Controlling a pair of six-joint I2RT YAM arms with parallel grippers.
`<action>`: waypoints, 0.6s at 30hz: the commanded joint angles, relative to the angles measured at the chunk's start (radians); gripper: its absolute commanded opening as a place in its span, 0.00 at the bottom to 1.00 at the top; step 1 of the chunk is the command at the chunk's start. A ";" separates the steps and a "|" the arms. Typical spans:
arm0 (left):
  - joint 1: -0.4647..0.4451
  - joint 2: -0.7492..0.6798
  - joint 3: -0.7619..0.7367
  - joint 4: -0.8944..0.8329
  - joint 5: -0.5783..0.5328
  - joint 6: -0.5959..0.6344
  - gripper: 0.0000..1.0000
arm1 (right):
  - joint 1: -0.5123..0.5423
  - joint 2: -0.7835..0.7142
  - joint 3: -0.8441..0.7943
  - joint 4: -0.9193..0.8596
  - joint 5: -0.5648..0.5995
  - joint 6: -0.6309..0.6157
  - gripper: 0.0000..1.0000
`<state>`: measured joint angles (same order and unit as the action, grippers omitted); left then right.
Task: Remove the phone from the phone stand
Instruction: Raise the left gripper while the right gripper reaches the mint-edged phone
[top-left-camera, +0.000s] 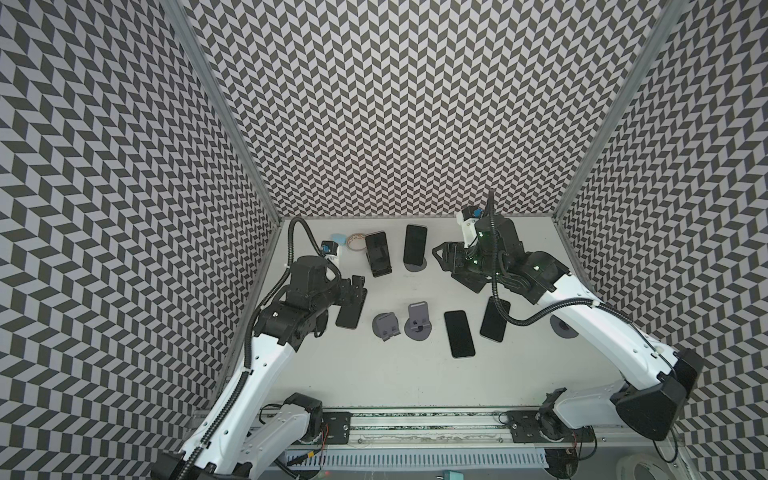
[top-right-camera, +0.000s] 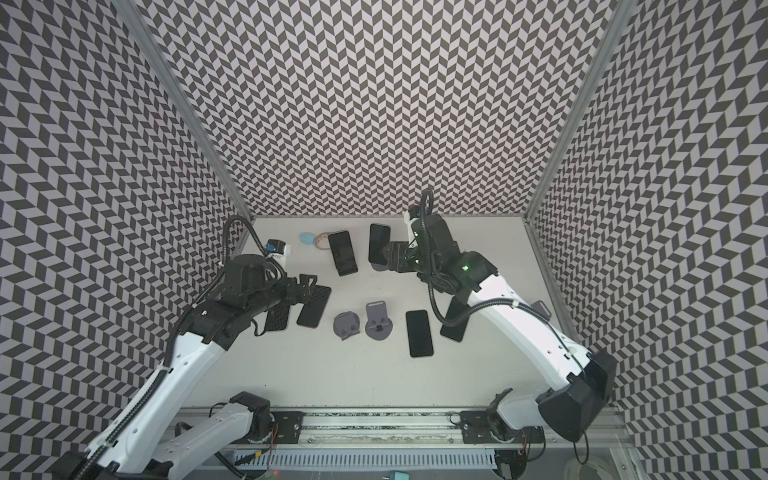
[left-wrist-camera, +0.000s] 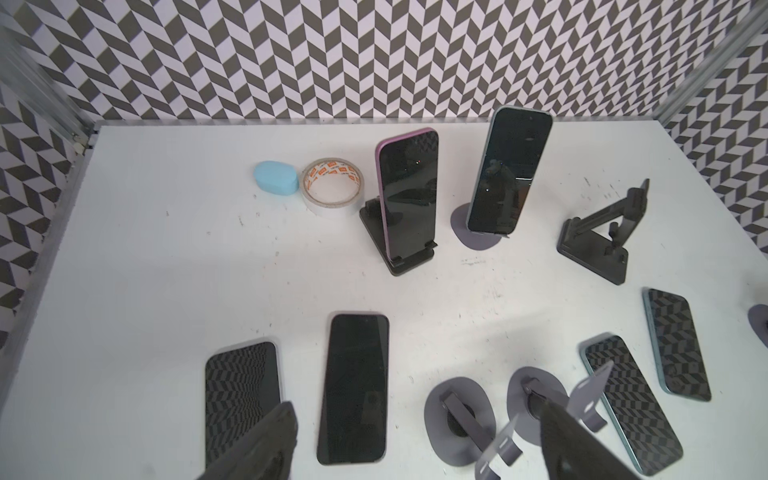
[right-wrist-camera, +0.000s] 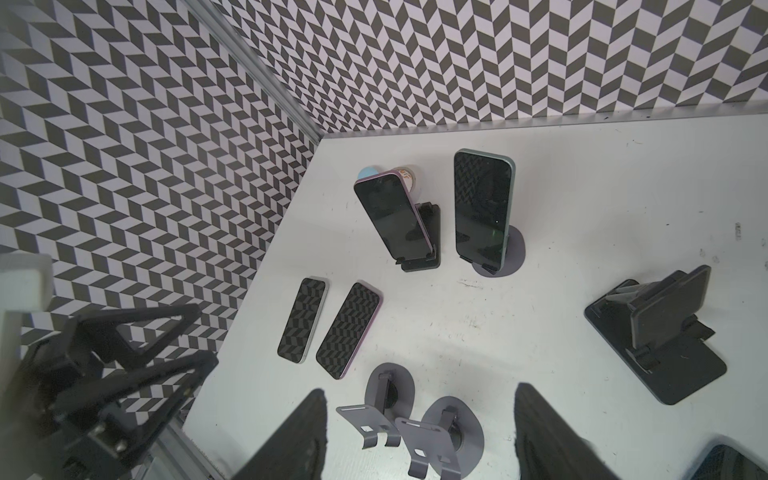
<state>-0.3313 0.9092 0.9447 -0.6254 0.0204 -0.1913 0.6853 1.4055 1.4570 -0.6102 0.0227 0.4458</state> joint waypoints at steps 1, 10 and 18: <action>-0.038 -0.056 -0.036 0.037 -0.021 -0.057 0.92 | 0.046 0.041 0.063 0.095 0.093 0.033 0.69; -0.071 -0.106 -0.046 0.040 0.013 -0.093 0.92 | 0.149 0.248 0.234 0.110 0.253 0.060 0.70; -0.089 -0.181 -0.088 0.072 -0.012 -0.130 0.92 | 0.163 0.390 0.311 0.104 0.332 0.131 0.73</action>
<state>-0.4129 0.7498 0.8749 -0.5835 0.0166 -0.2859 0.8440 1.7725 1.7412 -0.5381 0.2871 0.5343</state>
